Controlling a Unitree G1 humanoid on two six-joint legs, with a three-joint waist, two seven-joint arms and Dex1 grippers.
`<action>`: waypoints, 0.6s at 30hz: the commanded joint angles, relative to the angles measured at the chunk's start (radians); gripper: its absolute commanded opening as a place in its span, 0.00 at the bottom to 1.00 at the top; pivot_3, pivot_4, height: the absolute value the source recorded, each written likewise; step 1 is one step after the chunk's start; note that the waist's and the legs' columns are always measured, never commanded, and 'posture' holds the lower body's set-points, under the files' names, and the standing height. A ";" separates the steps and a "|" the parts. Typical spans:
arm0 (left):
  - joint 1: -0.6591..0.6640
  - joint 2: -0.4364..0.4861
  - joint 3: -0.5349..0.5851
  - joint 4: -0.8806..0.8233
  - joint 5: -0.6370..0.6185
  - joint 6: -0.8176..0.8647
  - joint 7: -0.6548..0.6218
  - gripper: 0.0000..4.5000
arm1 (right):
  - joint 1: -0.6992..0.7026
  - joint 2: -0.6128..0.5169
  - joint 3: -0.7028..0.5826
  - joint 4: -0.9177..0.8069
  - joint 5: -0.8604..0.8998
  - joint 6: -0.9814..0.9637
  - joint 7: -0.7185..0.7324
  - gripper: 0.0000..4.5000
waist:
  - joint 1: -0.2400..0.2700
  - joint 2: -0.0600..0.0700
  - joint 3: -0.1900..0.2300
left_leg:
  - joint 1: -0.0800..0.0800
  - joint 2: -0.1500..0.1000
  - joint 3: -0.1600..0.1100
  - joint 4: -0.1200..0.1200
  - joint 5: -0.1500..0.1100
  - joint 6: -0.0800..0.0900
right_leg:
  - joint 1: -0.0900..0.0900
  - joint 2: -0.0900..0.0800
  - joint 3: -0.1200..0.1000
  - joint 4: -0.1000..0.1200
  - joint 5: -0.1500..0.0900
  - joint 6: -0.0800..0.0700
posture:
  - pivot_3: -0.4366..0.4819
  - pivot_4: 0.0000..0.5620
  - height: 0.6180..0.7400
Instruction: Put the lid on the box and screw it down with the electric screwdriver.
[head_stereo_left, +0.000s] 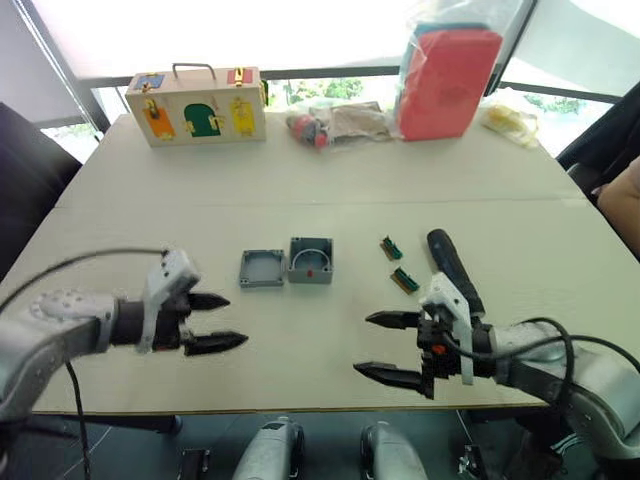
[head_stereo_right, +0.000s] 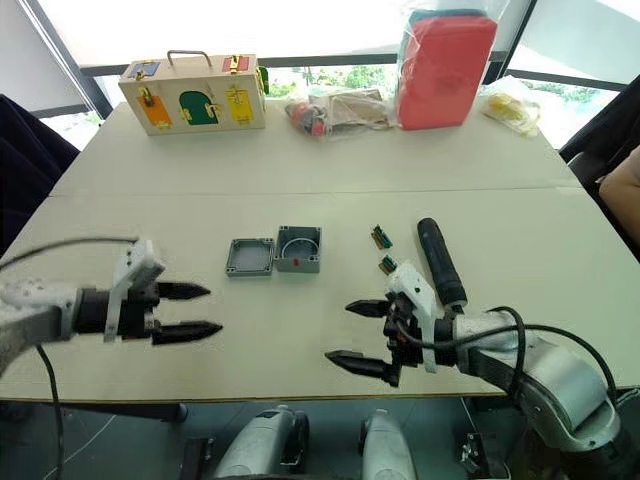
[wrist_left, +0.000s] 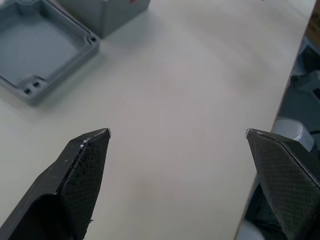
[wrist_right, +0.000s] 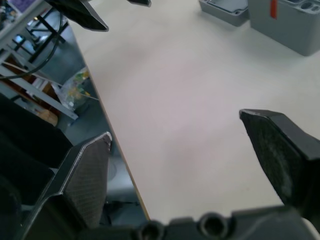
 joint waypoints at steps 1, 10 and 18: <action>-0.281 -0.020 -0.198 0.099 0.129 -0.037 -0.107 0.99 | -0.088 0.048 -0.041 -0.039 0.075 0.044 -0.103 1.00 | -0.002 0.000 0.000 | 0.000 0.000 0.000 0.000 0.000 0.000 | 0.000 0.000 0.001 0.000 0.001 0.002 | 0.48 0.27 1.00; -0.652 -0.204 -0.606 0.419 0.503 -0.302 -0.362 0.99 | -0.130 0.078 0.137 -0.105 -0.164 0.013 -0.255 1.00 | -0.008 -0.002 0.001 | -0.001 -0.001 0.004 0.001 0.000 0.002 | -0.001 0.001 0.002 0.002 0.000 0.005 | 0.48 0.27 1.00; -0.753 -0.399 -0.671 0.731 0.670 -0.510 -0.433 0.99 | -0.090 0.143 0.204 -0.135 -0.258 -0.004 -0.328 1.00 | -0.008 -0.003 0.001 | -0.001 -0.001 0.004 0.002 -0.001 0.003 | -0.001 0.001 0.002 0.003 0.000 0.006 | 0.48 0.27 1.00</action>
